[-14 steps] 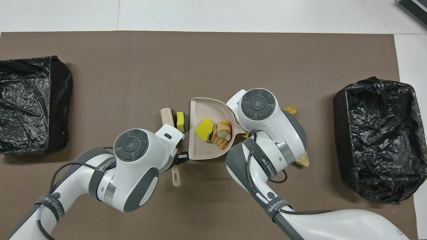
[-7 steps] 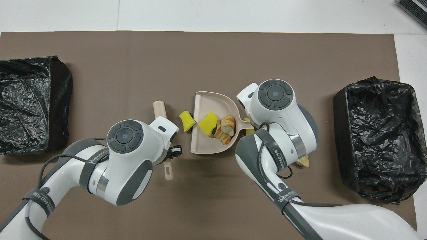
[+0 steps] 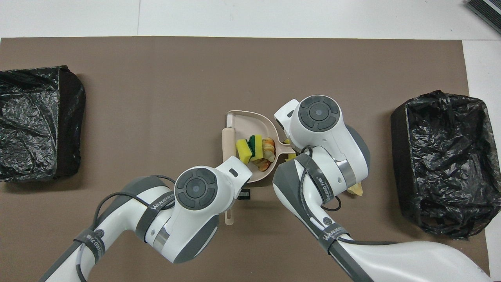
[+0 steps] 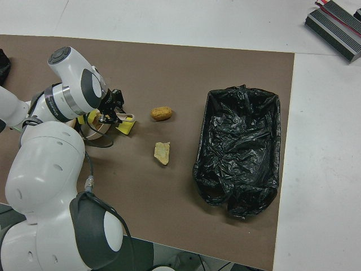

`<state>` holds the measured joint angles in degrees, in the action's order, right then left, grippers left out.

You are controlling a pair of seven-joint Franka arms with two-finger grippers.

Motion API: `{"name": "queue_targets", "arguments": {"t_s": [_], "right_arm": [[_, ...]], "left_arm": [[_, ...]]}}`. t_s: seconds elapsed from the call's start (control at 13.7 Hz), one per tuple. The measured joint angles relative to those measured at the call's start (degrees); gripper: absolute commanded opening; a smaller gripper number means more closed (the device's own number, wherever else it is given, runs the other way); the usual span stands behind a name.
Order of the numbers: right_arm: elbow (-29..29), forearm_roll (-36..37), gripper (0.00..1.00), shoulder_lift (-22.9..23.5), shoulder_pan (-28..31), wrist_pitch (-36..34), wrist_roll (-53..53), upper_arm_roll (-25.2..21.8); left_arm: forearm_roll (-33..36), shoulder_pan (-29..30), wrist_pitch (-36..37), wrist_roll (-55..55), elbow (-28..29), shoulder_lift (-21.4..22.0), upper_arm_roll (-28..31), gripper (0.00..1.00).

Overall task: Sweep and dump trash in bin
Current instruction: 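Carry the loaded dustpan with the right gripper to the nearer bin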

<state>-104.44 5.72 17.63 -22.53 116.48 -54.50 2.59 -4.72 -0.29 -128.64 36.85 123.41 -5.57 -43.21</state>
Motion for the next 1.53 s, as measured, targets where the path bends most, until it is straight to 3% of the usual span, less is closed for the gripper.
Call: {"name": "queue_targets", "arguments": {"t_s": [0.36, 0.95, 1.38, 1.53], "right_arm": [[0.0, 0.0, 0.00, 0.0, 0.2, 0.0, 0.0, 0.0], [0.1, -0.4, 0.00, 0.0, 0.7, 0.0, -0.1, -0.1], [1.6, -13.5, 0.00, -2.5, 7.5, 0.0, -13.0, -0.3], [2.4, -14.6, 0.00, -4.9, 9.2, -2.0, -14.2, -0.4]], "left_arm": [[-1.1, -0.7, 3.8, 0.2, -3.4, 0.2, 0.4, 0.00], [-1.0, 5.9, 9.0, 0.1, -2.7, -0.5, 1.7, 0.00], [1.6, 8.7, 14.5, 0.1, -4.0, 0.2, 2.0, 0.00], [2.0, 9.4, 16.9, 0.1, -5.4, 0.8, 2.0, 0.00]]}}
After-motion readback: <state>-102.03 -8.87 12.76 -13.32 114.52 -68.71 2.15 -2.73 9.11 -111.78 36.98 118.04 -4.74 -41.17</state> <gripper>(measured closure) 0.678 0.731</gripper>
